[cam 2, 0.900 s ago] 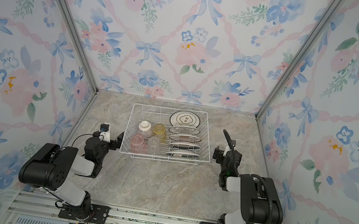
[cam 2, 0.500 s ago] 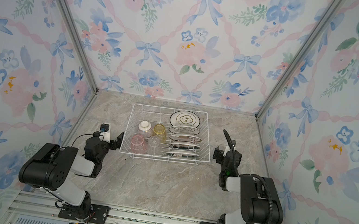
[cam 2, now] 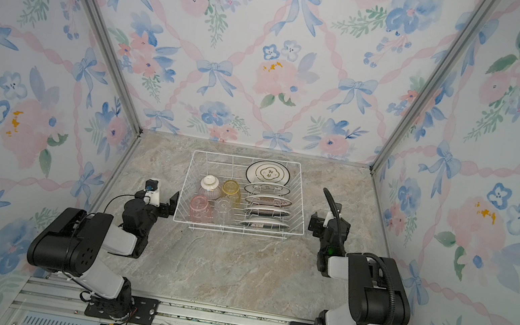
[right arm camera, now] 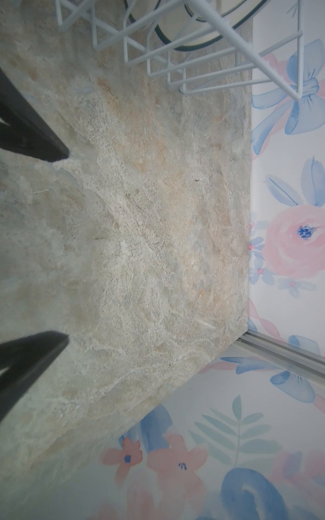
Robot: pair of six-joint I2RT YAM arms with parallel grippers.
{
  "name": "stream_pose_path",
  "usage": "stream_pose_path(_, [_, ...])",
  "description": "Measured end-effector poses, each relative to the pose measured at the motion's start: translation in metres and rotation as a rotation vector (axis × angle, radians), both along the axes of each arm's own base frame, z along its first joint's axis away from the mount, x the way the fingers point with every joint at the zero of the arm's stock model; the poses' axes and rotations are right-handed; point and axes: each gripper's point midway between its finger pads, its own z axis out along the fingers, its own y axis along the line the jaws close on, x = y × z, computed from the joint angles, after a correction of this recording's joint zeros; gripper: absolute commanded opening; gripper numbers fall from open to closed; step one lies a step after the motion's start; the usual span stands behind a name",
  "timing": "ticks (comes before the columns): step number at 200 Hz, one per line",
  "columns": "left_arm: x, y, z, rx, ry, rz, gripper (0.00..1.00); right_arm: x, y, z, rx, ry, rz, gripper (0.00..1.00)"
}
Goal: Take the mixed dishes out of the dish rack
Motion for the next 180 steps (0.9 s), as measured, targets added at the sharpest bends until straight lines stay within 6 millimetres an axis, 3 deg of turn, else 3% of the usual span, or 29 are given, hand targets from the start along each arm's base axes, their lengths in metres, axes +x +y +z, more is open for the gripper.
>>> stream_pose_path(25, [0.0,-0.001,0.0,0.0,0.0,-0.004,0.82,0.0,0.0,0.0,0.0,0.0,0.0,0.97])
stream_pose_path(56, [0.004,-0.002,0.0,0.0,0.021,-0.008,0.88,0.0,0.0,0.0,0.001,0.0,0.001,0.97])
stream_pose_path(67, [0.011,-0.003,0.001,0.005,0.056,-0.012,0.86,0.0,0.001,0.0,0.001,0.0,0.003,0.97])
stream_pose_path(93, [0.04,-0.014,0.058,-0.011,0.005,-0.049,0.7,0.0,0.001,0.0,0.004,0.0,0.005,1.0])
stream_pose_path(114, [0.047,-0.028,0.106,-0.066,-0.054,-0.076,0.66,0.001,0.0,-0.001,0.024,0.005,0.013,0.93])
stream_pose_path(139, [0.046,-0.075,0.147,-0.09,-0.057,-0.132,0.65,0.011,-0.003,0.003,0.051,0.06,0.022,0.81])
stream_pose_path(152, [0.045,-0.11,0.172,-0.076,-0.057,-0.18,0.65,0.023,-0.004,0.021,0.071,0.071,0.032,0.77])
stream_pose_path(166, [0.042,-0.144,0.201,-0.054,-0.056,-0.211,0.65,0.037,-0.006,0.059,0.091,0.028,0.041,0.76])
stream_pose_path(180, [0.04,-0.162,0.223,-0.035,-0.057,-0.218,0.64,0.041,-0.003,0.104,0.107,-0.012,0.062,0.75])
